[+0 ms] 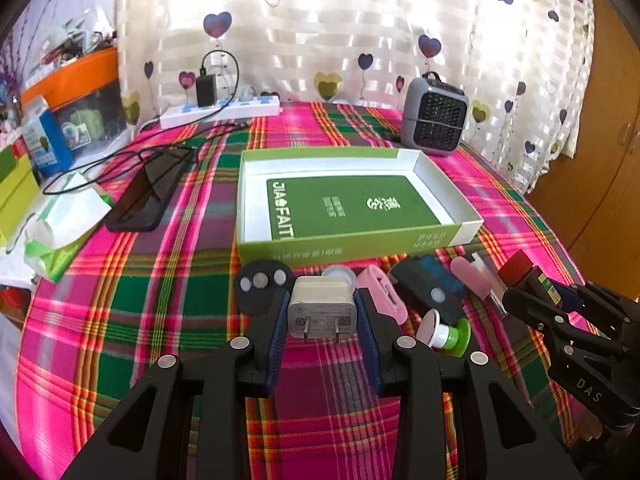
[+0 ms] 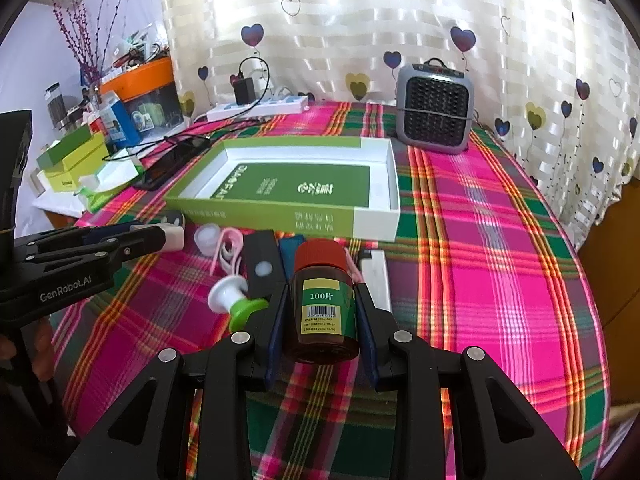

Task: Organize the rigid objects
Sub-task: 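Carry the white charger and brown bottle over the green box with both grippers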

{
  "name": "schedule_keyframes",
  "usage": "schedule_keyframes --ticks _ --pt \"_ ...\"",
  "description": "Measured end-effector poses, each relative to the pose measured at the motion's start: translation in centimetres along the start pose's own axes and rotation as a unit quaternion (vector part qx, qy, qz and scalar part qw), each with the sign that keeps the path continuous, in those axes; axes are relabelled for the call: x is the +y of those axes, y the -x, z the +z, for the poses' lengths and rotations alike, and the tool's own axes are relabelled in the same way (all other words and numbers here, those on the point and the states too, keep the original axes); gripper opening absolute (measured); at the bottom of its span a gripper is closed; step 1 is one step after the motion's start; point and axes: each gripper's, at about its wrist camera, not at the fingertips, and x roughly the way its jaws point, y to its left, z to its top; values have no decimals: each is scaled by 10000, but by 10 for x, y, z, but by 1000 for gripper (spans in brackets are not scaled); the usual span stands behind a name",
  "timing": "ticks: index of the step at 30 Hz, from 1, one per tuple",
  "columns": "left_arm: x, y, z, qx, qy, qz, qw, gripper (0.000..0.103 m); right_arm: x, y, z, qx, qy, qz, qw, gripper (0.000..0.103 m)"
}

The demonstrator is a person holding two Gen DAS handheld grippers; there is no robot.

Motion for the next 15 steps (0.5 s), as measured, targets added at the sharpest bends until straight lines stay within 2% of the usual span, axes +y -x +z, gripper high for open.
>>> schedule_keyframes --ticks 15 --pt "6 -5 37 -225 -19 -144 9996 32 -6 -6 39 -219 53 66 9997 33"
